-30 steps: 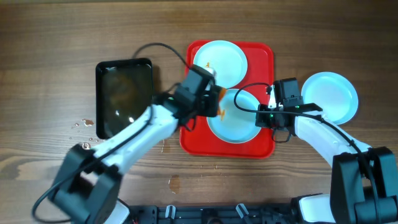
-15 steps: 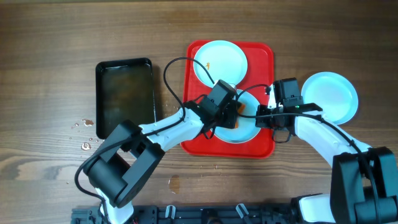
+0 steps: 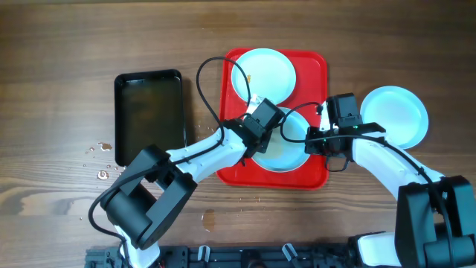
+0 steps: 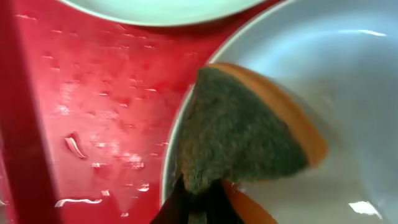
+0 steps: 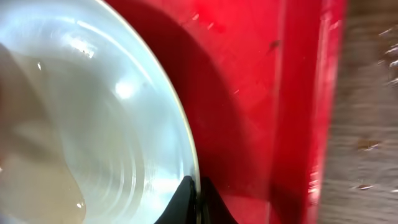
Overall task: Clean dirty plates on tray and stack at the side
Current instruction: 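Dip the sponge in the black tray and scrub the held plate with left gripper, then lift the scrubbed plate with the right gripper and stack it on the side plate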
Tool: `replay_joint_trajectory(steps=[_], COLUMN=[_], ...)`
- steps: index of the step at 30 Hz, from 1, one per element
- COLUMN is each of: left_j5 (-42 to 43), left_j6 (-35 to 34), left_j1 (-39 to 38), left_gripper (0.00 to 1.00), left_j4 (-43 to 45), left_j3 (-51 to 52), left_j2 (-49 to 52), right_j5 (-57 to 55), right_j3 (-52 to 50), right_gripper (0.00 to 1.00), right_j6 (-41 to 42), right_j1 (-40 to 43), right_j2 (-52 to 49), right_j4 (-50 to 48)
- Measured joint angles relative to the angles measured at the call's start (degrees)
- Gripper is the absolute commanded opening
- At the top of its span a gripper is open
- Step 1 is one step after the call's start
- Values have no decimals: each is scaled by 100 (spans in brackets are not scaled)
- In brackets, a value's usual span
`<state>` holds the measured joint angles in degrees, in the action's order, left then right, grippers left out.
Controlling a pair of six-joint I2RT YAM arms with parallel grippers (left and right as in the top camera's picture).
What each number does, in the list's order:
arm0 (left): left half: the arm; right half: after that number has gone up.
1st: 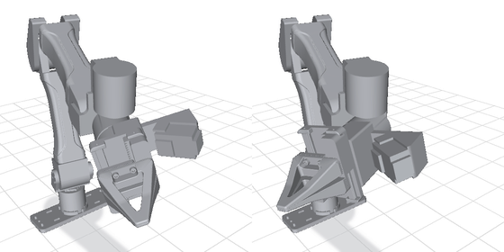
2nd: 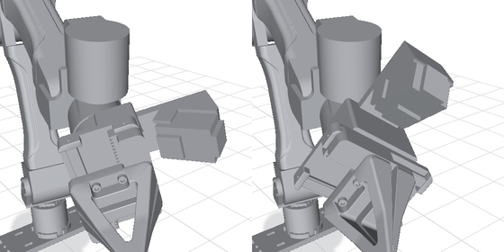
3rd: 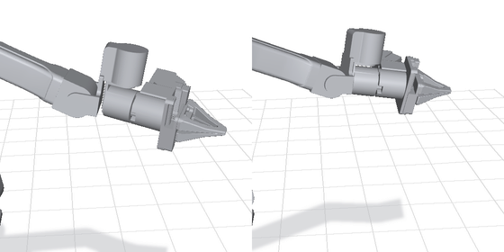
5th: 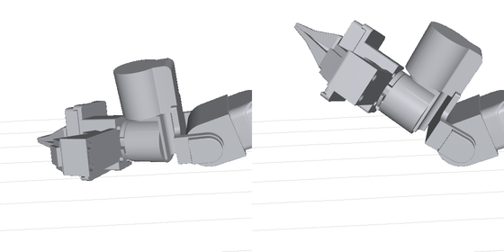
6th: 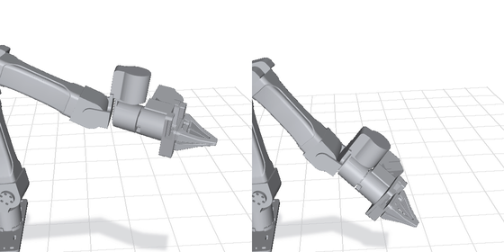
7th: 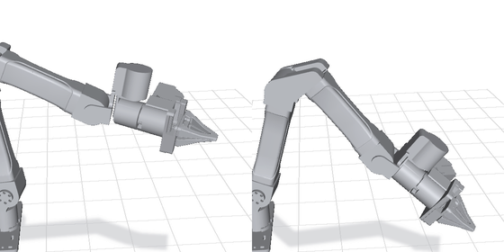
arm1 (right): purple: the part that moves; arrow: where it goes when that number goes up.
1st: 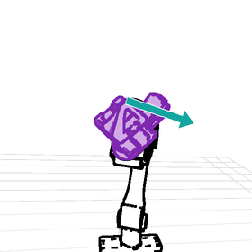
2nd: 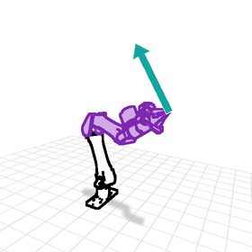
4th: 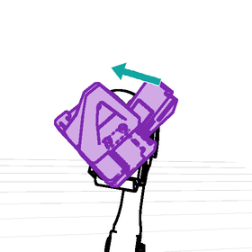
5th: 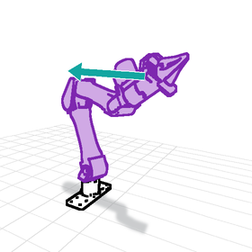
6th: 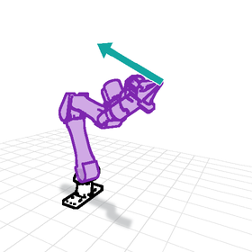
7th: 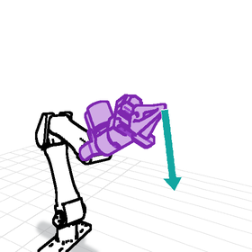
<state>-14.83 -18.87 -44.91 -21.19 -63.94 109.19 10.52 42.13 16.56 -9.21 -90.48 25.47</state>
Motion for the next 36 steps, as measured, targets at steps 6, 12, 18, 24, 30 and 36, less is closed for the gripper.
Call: replay_joint_trajectory(steps=[6,12,18,24,30,36], left_j5=[-560,-859,-824,-299,-151,267], left_j6=[-57,-413,-586,-625,-586,-387], left_j1=[-125,-42,461,1196,2444,3305], left_gripper=[4,4,4,4,4,4], left_j4=[-876,-1580,-1985,-2549,-3195,-2393], left_j3=[-310,-699,-710,-710,-710,127], left_j2=[0,-13,-326,-1364,-1989,-1982], right_j5=[219,205,39,9,-339,-391], right_j3=[0,0,2,2,-28,-31], right_gripper=[4,4,4,5,12,4], right_j6=[15,26,24,24,-63,-37], right_j1=[-85,-87,-44,-44,-31,-11], right_j2=[0,0,7,7,-24,7], right_j4=[90,114,133,114,-240,-236])
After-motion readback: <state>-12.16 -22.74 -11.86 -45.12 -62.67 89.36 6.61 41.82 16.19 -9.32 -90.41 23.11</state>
